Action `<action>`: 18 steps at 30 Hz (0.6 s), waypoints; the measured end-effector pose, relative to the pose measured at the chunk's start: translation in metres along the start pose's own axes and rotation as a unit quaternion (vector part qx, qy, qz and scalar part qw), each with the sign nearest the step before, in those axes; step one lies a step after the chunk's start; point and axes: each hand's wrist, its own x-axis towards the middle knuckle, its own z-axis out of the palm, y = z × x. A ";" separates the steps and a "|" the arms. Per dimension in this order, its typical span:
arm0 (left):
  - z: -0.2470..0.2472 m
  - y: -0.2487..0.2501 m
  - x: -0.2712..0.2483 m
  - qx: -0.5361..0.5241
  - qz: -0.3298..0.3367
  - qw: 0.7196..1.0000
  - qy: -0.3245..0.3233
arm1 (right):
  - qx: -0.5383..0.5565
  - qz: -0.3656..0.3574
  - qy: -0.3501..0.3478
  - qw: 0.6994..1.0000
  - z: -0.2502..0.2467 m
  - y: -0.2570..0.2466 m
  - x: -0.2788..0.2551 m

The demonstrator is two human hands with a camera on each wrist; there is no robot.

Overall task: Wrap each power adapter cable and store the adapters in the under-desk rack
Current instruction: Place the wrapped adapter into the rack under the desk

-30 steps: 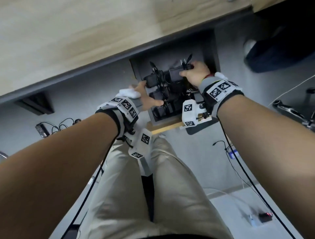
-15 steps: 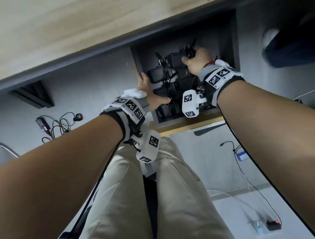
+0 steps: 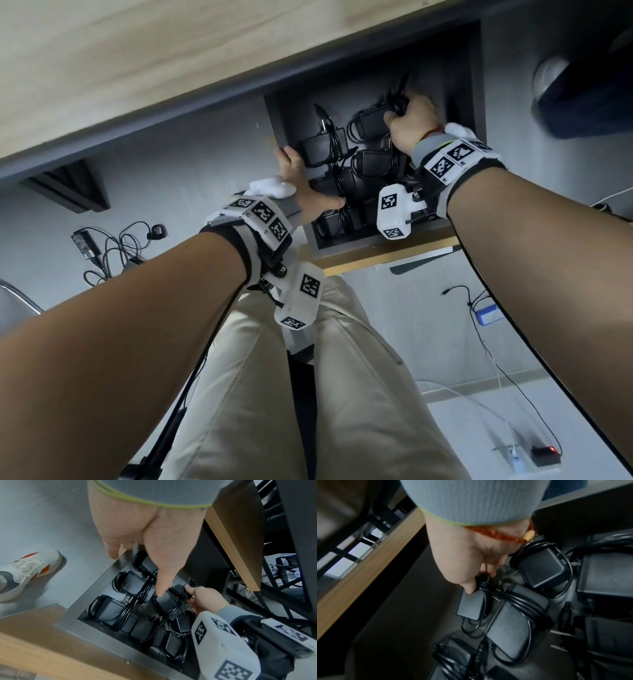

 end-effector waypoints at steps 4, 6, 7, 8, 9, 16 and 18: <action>0.002 0.002 -0.001 -0.001 -0.007 1.000 0.004 | -0.030 -0.022 -0.035 0.999 0.001 0.002 -0.005; 0.001 0.004 -0.001 -0.002 -0.012 1.000 0.004 | -0.018 -0.029 -0.036 0.999 0.001 0.004 -0.007; 0.001 0.005 -0.002 -0.001 -0.013 1.000 0.004 | -0.015 -0.030 -0.032 0.999 -0.001 0.004 -0.008; 0.000 0.006 -0.001 0.000 -0.013 1.000 0.004 | -0.013 -0.029 -0.029 0.999 -0.002 0.004 -0.009; 0.000 0.007 -0.002 0.002 -0.015 1.000 0.002 | -0.011 -0.027 -0.026 0.999 -0.003 0.005 -0.009; 0.003 0.007 0.000 -0.003 -0.026 1.000 0.001 | 0.012 -0.010 -0.015 1.000 -0.002 0.004 -0.012; 0.003 0.007 0.000 -0.005 -0.027 1.000 -0.002 | 0.002 -0.004 -0.027 1.000 -0.002 0.002 -0.013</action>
